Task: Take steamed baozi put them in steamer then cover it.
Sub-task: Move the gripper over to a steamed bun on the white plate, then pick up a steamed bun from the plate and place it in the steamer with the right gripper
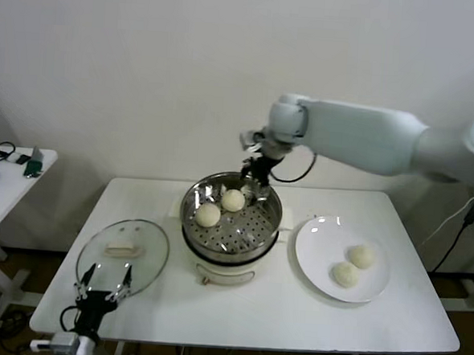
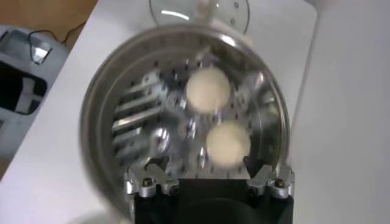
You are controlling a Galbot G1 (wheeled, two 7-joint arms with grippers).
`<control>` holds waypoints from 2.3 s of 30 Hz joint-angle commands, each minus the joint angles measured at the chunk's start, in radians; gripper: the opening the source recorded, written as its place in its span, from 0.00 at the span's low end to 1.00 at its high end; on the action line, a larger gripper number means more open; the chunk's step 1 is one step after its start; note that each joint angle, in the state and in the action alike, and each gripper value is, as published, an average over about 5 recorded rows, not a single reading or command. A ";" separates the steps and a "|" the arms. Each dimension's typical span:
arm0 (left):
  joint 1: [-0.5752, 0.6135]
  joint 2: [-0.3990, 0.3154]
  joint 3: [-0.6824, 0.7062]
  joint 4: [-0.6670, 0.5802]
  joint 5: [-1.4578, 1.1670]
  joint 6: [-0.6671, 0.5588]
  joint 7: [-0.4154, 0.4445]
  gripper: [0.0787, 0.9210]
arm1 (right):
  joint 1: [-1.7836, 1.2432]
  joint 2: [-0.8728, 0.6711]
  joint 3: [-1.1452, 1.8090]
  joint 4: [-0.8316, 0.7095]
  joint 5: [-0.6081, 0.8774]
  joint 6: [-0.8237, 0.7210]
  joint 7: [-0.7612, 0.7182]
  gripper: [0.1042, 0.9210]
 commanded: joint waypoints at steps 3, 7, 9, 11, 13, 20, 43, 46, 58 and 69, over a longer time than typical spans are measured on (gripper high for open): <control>-0.009 0.004 -0.002 0.006 -0.004 0.004 0.001 0.88 | 0.055 -0.415 -0.166 0.154 -0.143 0.070 -0.076 0.88; -0.008 0.004 -0.002 0.008 -0.004 0.004 0.001 0.88 | -0.029 -0.500 -0.153 0.186 -0.224 0.066 -0.049 0.88; -0.008 0.004 -0.003 0.008 -0.003 0.004 0.002 0.88 | -0.070 -0.523 -0.139 0.199 -0.256 0.060 -0.037 0.88; -0.007 0.003 -0.005 0.009 -0.003 0.005 0.002 0.88 | -0.108 -0.536 -0.126 0.208 -0.283 0.052 -0.025 0.88; -0.006 0.002 -0.006 0.009 -0.002 0.005 0.001 0.88 | -0.150 -0.543 -0.104 0.209 -0.300 0.039 -0.009 0.88; 0.004 -0.001 -0.008 0.010 -0.002 0.000 0.000 0.88 | -0.296 -0.541 0.005 0.185 -0.349 -0.004 0.041 0.88; 0.015 0.003 -0.009 0.006 0.002 -0.003 -0.001 0.88 | -0.573 -0.445 0.239 0.060 -0.475 -0.055 0.126 0.88; 0.014 0.003 -0.009 0.005 0.002 -0.003 -0.001 0.88 | -0.579 -0.434 0.248 0.054 -0.476 -0.058 0.130 0.87; 0.013 0.006 -0.012 0.002 0.000 -0.002 -0.001 0.88 | -0.561 -0.421 0.252 0.057 -0.469 -0.052 0.111 0.77; 0.015 0.006 -0.011 -0.006 0.001 -0.001 -0.001 0.88 | -0.382 -0.405 0.163 0.075 -0.404 -0.013 0.062 0.67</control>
